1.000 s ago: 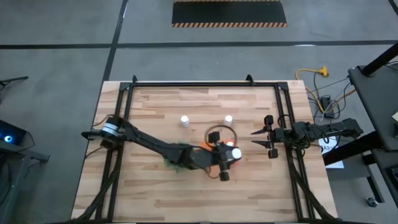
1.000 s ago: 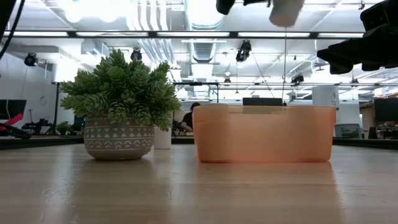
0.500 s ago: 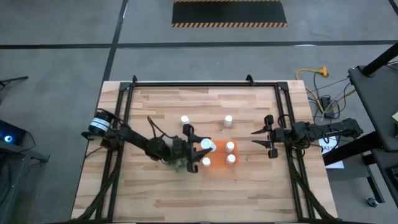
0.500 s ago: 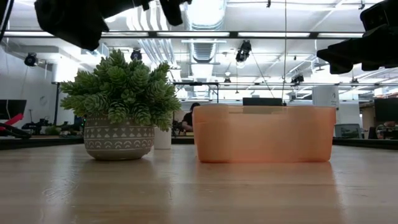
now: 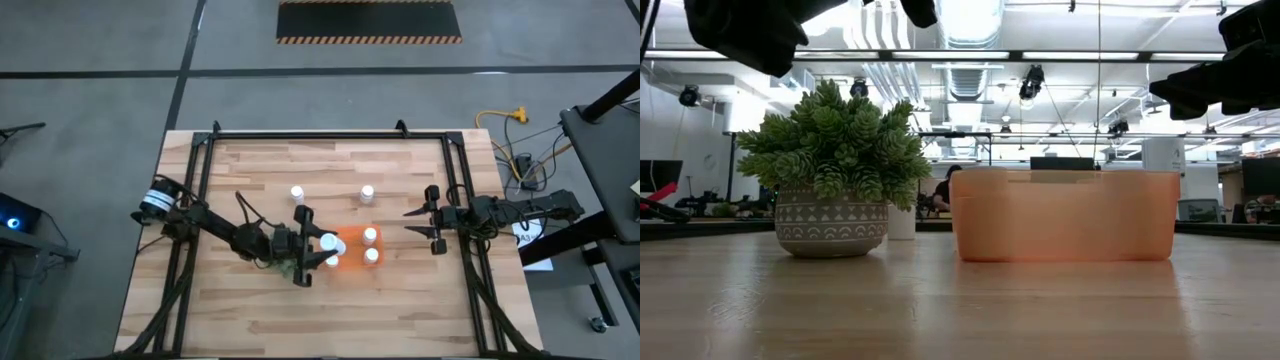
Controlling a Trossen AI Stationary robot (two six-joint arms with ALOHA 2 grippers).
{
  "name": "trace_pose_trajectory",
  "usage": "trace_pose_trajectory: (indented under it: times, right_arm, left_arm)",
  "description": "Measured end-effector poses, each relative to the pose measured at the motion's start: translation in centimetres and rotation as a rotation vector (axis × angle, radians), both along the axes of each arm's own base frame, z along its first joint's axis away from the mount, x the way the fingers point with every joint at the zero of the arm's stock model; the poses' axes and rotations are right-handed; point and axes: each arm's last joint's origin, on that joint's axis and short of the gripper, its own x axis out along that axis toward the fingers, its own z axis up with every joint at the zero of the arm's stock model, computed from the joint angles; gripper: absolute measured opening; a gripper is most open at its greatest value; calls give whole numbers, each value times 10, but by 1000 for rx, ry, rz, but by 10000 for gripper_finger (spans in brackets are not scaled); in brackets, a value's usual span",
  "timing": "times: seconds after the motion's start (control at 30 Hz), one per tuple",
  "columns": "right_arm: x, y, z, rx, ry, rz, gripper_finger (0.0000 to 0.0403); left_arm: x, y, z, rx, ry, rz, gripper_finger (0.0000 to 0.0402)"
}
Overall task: Pick and place pill bottles into a basket
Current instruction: Put the white pill bottle into the orange bin
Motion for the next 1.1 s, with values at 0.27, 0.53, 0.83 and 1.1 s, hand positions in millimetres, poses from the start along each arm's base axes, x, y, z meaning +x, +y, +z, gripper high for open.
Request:
trace_pose_trajectory:
  times: [0.27, 0.53, 0.83, 1.1]
  right_arm:
    - [0, 0, 0, 0, 0, 0, 141]
    - [0, 0, 0, -2, -2, 0, 141]
    - [0, 0, 1, 92, -6, -1, 141]
    - [-1, -1, 20, 273, -198, -4, 141]
  left_arm:
    - [-2, 1, 4, -26, -12, -12, 156]
    - [0, 2, 9, -108, -29, -51, 155]
    - [3, 5, 16, -279, -53, -57, 155]
    - [4, 11, 16, -343, -57, -23, 154]
